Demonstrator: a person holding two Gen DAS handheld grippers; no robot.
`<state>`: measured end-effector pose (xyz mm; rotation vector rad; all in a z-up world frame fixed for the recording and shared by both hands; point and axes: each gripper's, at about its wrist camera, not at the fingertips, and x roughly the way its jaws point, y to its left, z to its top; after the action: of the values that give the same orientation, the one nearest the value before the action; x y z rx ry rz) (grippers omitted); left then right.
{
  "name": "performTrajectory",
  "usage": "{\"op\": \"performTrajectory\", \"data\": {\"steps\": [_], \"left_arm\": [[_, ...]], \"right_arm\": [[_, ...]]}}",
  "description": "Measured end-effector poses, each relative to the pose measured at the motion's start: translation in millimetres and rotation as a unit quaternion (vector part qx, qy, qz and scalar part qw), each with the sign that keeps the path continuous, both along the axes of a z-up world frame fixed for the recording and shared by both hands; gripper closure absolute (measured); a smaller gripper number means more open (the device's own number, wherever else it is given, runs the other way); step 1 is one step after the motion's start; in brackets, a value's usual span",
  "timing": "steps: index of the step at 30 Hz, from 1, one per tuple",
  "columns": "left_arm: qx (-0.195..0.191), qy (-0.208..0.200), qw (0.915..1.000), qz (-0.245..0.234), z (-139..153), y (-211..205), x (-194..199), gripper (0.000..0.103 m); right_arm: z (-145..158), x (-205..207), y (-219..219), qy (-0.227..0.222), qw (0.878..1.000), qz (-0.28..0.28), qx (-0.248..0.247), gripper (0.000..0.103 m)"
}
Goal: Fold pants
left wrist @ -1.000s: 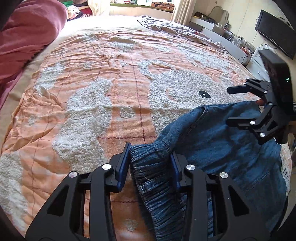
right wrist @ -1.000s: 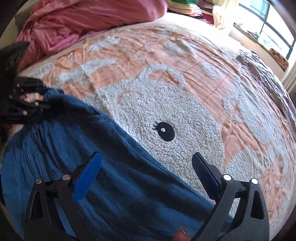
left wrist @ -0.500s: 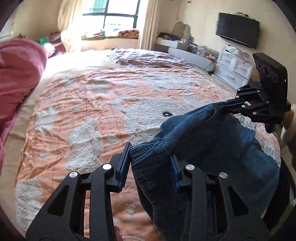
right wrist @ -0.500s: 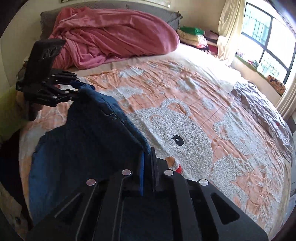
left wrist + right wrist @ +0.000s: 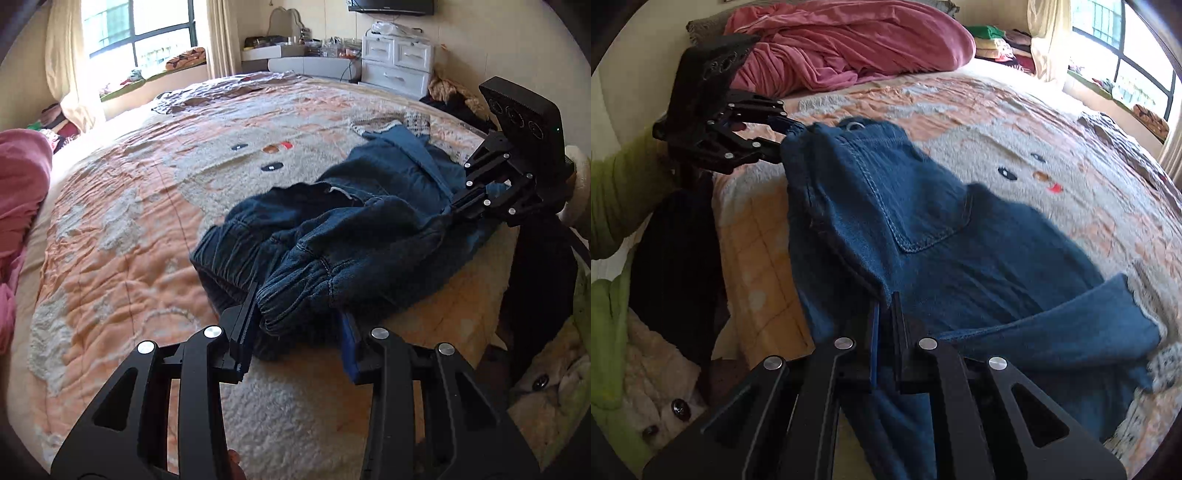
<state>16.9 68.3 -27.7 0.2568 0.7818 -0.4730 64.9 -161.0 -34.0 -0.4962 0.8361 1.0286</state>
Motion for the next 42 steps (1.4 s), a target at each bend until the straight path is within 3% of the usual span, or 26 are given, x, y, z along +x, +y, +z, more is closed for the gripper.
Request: {"op": "performTrajectory", "data": {"steps": [3,6,10,15,17,21,24,26,27,30,34,37,40,42], "left_arm": [[0.008,0.004,0.9999,0.005,-4.6,-2.1,-6.1,0.073],[0.004,0.001,0.9998,0.021,1.7,0.4,-14.0,0.073],[-0.037,-0.016,0.9972,0.062,13.4,16.9,-17.2,0.073],[-0.029,0.042,0.9904,0.129,-8.7,31.2,-5.4,0.073],[-0.047,0.026,0.9891,0.137,5.0,37.0,-14.2,0.072],[-0.054,-0.034,0.9877,0.142,50.1,27.0,-29.9,0.057],[-0.057,-0.056,0.9901,0.116,73.8,-3.1,-20.7,0.053],[-0.066,-0.05,0.9922,0.094,76.1,-23.4,-7.0,0.053],[-0.064,-0.043,0.993,0.089,72.5,-33.4,0.0,0.053],[-0.071,-0.009,0.994,0.083,50.7,-50.2,14.0,0.053],[-0.059,0.049,0.9916,0.104,10.0,-51.8,18.0,0.055],[-0.05,0.065,0.991,0.106,-10.0,-47.0,11.2,0.056],[-0.036,0.062,0.9918,0.106,-19.6,-51.0,11.6,0.056],[-0.031,0.056,0.9922,0.107,-15.8,-53.7,11.8,0.056]], "right_arm": [[-10.6,-6.4,-2.1,0.008,1.0,-0.023,0.013,0.098],[4.2,-6.8,-9.0,0.024,0.998,-0.043,0.047,0.098],[21.9,-9.7,-13.1,0.024,0.995,-0.042,0.089,0.098],[-13.4,-14.6,2.8,0.059,0.995,-0.051,0.063,0.098],[-18.0,-20.5,3.8,0.052,0.995,-0.062,0.064,0.095],[-15.6,-26.9,0.5,0.037,0.996,-0.063,0.06,0.094],[-6.0,-26.2,1.7,0.042,0.996,-0.063,0.055,0.085],[11.0,-24.3,-8.9,0.048,0.992,-0.079,0.091,0.076],[23.2,-23.4,-15.6,0.036,0.989,-0.091,0.112,0.07],[39.5,-19.3,-21.6,0.008,0.982,-0.114,0.149,0.064],[8.9,-2.0,-0.7,0.023,0.987,-0.128,0.093,0.064],[-24.5,6.5,4.0,0.053,0.985,-0.152,0.054,0.064],[-27.2,0.1,3.0,0.035,0.985,-0.155,0.062,0.064],[-13.6,2.0,-9.8,0.05,0.983,-0.156,0.08,0.064]]}}
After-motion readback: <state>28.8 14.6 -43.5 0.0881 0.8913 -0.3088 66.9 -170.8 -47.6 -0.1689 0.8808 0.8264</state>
